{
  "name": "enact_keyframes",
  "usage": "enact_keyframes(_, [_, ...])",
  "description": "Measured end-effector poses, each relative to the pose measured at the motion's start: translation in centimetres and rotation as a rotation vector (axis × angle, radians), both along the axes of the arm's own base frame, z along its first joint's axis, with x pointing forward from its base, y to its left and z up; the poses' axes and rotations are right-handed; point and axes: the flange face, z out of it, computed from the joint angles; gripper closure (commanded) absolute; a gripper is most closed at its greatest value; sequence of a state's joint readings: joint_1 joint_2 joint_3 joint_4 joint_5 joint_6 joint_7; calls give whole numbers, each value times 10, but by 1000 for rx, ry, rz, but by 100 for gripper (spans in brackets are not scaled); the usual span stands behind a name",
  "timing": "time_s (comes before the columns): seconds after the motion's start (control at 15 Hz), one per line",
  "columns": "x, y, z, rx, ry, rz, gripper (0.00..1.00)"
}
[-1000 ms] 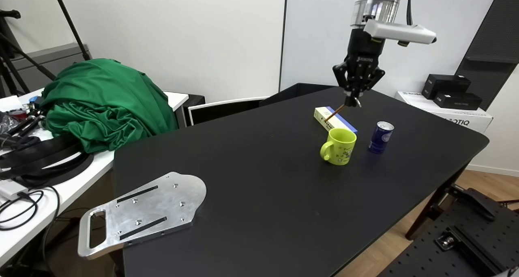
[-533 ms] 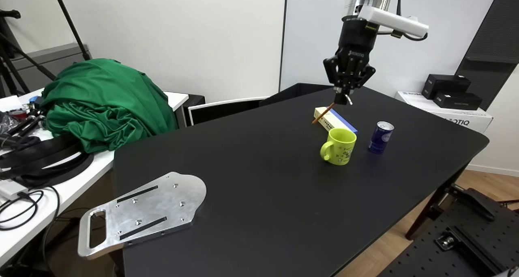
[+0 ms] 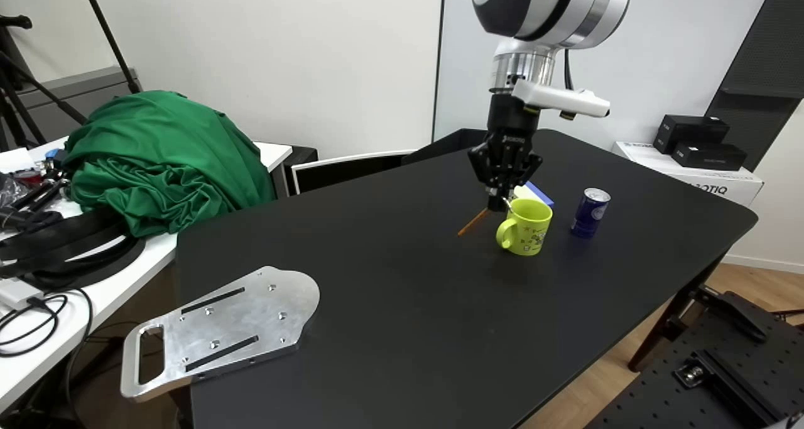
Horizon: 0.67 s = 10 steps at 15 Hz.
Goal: Take the Allen key out of the mug and put it on the table
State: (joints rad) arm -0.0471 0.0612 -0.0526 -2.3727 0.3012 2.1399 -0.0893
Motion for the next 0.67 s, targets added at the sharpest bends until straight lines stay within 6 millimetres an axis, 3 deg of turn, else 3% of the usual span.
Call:
enact_keyframes(0.4, [1,34,-56,-29,-231,36,98])
enact_keyframes(0.67, [1,52,-82,-42,-379,8,98])
